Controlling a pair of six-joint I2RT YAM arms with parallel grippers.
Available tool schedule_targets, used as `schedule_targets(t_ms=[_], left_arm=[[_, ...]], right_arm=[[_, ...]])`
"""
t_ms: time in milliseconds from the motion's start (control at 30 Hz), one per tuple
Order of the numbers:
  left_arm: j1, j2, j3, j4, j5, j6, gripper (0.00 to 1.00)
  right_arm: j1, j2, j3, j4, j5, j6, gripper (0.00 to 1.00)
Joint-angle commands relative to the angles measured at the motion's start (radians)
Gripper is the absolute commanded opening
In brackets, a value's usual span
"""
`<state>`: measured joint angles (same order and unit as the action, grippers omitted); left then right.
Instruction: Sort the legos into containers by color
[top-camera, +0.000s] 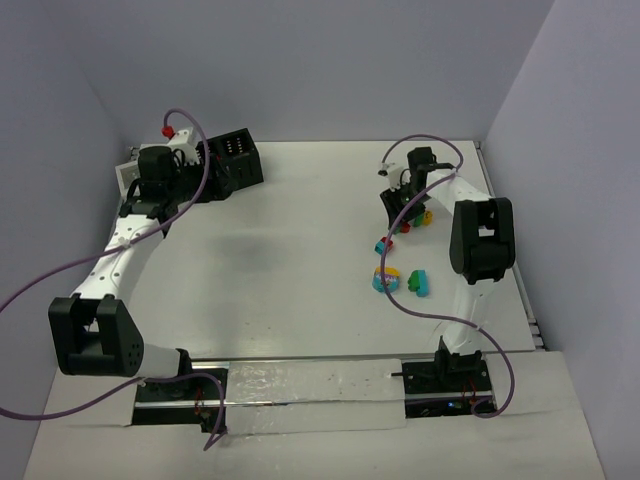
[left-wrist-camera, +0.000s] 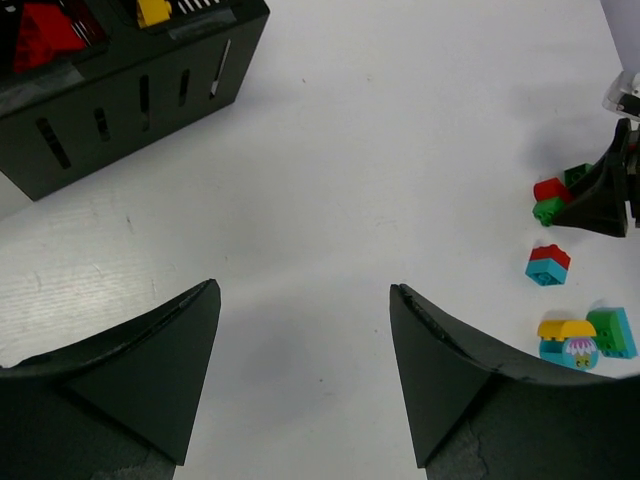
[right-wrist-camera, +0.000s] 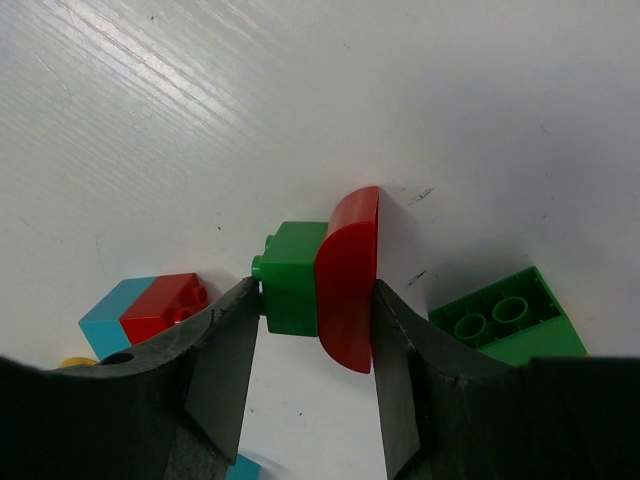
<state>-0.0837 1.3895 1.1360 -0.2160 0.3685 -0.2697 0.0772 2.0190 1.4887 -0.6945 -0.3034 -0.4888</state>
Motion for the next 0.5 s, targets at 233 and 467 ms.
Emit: schedule_targets(t_ms=[233, 467], left_arm=[[-0.004, -0.01, -0.048, 0.043, 0.222, -0.184, 0.77], [-0.012, 0.014, -0.071, 0.127, 0.38, -0.411, 0.79]], right_arm=[[0.032, -0.195, -0.008, 0.038, -0.221, 0.03, 0.26], [0.137, -0.345, -0.028, 0.067, -0.386, 0.081, 0.27]])
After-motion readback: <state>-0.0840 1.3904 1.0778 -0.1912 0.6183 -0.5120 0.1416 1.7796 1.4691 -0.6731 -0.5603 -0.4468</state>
